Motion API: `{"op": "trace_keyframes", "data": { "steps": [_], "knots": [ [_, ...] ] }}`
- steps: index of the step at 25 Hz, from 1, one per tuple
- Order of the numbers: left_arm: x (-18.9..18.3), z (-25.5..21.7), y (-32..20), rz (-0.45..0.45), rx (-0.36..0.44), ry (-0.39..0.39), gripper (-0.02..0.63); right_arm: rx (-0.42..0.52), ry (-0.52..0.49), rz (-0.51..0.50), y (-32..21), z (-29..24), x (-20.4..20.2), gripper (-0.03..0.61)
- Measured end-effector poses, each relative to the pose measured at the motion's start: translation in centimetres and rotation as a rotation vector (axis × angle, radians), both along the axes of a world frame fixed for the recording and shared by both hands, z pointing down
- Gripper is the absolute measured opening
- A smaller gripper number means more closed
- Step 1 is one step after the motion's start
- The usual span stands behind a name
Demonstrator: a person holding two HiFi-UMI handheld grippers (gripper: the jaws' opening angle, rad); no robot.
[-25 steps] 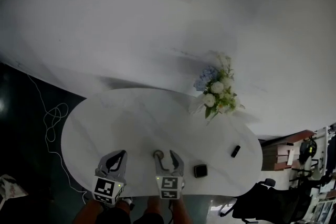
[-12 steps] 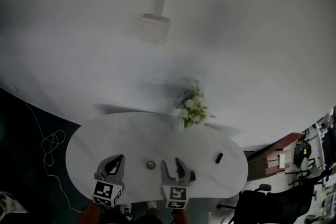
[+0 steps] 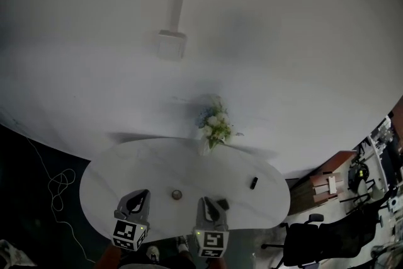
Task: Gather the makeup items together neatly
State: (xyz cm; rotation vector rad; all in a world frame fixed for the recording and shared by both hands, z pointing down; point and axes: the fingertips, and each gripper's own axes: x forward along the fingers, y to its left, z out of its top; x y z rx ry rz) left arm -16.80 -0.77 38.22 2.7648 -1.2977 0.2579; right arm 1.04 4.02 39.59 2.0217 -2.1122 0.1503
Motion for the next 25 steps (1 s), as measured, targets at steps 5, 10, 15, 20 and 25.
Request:
{"op": "trace_keyframes", "data": {
  "steps": [5,10,15,20,25],
  "knots": [
    [0.1,0.4,1.7,0.027,-0.006,-0.009,0.011,-0.003,0.002,0.019,2.3,0.5,-0.5,0.015],
    [0.3,0.4,2.7,0.043,-0.004,-0.011,0.011,0.01,0.0,0.024,3.0,0.3,-0.8,0.006],
    [0.3,0.3,3.2,0.061,-0.004,-0.01,0.011,0.023,0.003,0.045,3.5,-0.2,-0.7,0.006],
    [1.3,0.0,3.7,0.113,0.006,-0.003,0.011,0.031,0.014,0.104,4.8,-0.6,0.4,0.006],
    [3.3,0.4,5.0,0.188,0.0,0.002,0.011,0.02,0.03,0.185,7.6,-0.3,2.3,0.006]
  ]
}}
